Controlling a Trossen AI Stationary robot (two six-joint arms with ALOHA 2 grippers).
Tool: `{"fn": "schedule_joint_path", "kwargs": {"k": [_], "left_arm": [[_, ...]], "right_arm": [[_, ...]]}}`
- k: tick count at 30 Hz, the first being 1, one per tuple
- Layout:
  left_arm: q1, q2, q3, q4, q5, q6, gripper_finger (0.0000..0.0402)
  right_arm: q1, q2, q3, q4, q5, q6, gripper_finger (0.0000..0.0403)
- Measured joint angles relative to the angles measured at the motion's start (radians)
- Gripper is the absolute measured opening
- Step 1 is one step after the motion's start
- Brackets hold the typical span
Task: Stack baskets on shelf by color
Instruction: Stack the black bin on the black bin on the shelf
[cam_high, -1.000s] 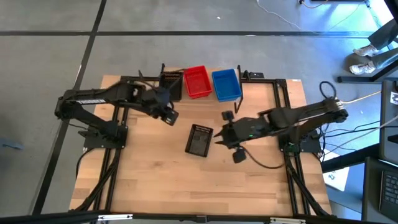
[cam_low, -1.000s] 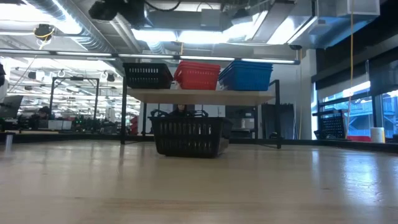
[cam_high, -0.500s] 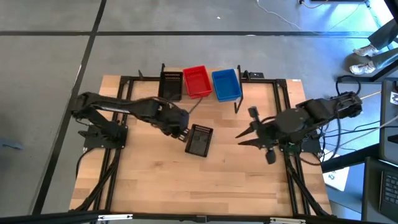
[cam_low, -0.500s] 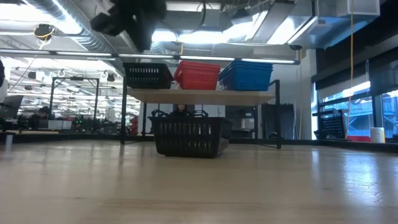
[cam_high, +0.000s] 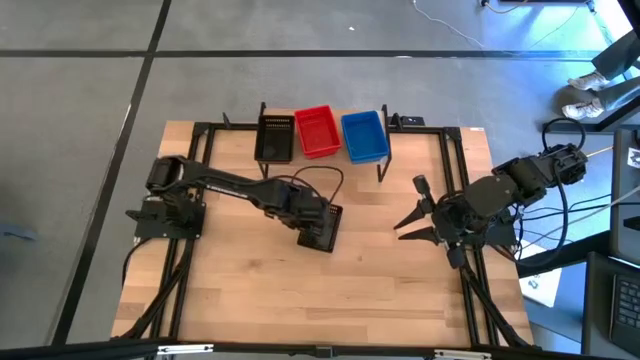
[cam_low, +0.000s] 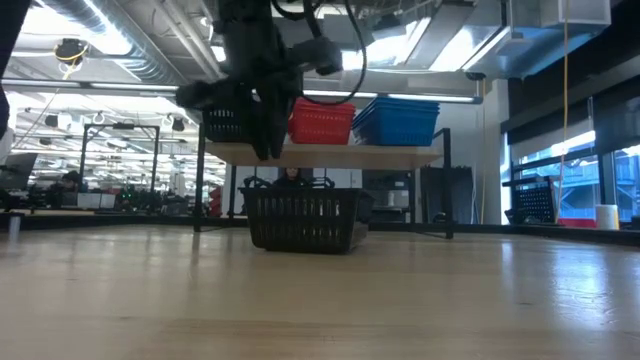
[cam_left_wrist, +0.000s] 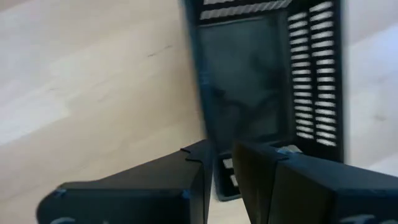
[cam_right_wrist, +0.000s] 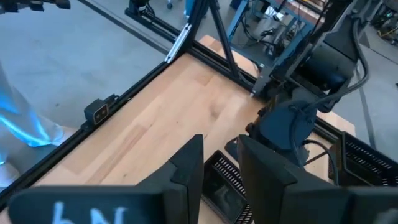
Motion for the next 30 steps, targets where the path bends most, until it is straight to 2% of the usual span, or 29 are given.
{"fn": "schedule_joint_path", "kwargs": {"k": [11, 21, 30], "left_arm": [[0.0, 0.056, 0.001, 0.008, -0.055, -0.005, 0.0053], [0.007, 0.082, 0.002, 0.014, -0.051, 0.0, 0.0053], [0.007, 0.166, 0.002, 0.048, -0.026, 0.005, 0.0053]], "right_arm": [[0.001, 0.0, 0.0, -0.009, -0.016, 0.006, 0.0099], [0.001, 0.001, 0.0, -0.01, -0.058, 0.004, 0.0099], [0.001, 0.001, 0.0, -0.009, -0.06, 0.005, 0.0099]]}}
